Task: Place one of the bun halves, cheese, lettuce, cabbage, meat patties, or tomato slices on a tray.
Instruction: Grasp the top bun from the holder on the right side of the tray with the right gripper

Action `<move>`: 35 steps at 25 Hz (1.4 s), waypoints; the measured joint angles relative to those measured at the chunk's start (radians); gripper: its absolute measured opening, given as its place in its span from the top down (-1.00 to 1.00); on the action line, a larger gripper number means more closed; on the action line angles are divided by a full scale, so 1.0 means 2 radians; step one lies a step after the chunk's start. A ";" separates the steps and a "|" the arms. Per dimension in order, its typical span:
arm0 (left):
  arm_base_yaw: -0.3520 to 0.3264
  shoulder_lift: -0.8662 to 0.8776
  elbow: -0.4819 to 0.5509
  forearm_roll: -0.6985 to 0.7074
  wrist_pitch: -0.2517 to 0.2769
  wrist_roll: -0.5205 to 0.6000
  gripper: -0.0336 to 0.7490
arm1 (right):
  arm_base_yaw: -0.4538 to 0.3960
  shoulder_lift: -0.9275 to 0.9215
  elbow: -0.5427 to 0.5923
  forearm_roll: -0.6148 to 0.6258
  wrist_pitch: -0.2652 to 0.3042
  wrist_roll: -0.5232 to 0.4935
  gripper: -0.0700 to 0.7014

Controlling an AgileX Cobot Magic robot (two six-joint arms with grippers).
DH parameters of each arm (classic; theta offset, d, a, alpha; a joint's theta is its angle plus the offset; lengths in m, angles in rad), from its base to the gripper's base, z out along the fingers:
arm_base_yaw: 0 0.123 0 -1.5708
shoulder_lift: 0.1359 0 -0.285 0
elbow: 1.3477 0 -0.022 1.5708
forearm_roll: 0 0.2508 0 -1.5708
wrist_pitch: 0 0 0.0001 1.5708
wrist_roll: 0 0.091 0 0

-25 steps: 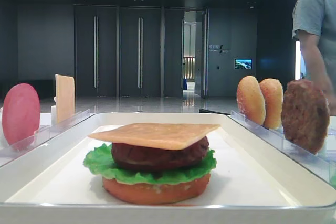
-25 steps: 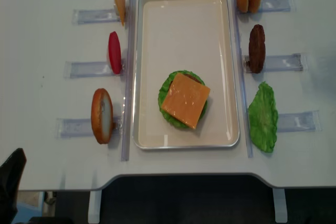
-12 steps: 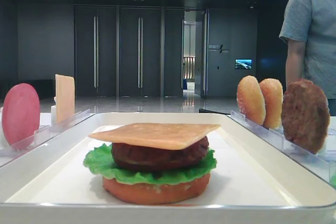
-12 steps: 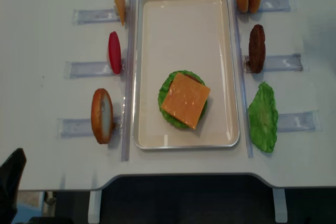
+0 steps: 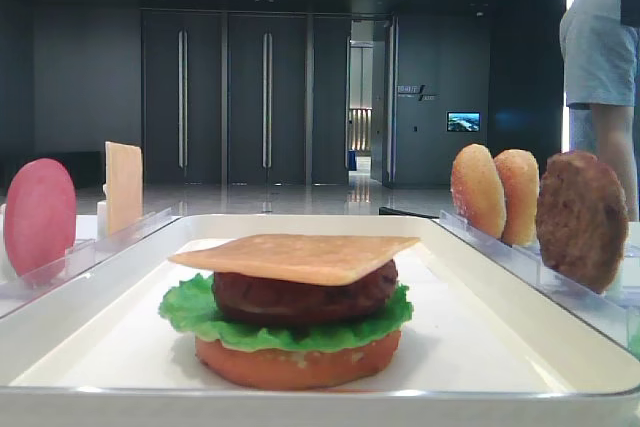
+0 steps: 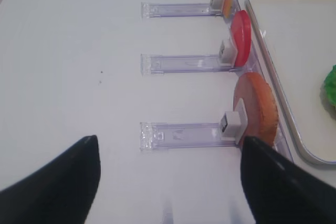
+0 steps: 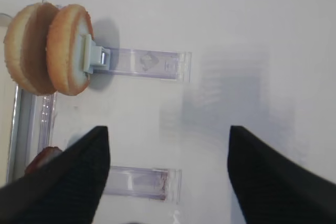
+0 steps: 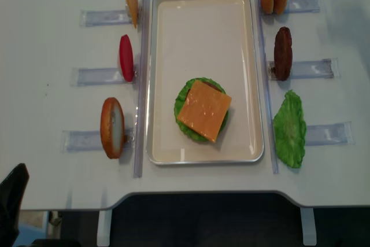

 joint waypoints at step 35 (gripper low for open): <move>0.000 0.000 0.000 0.000 0.000 -0.004 -0.72 | 0.016 0.033 -0.019 0.026 0.009 0.052 -0.39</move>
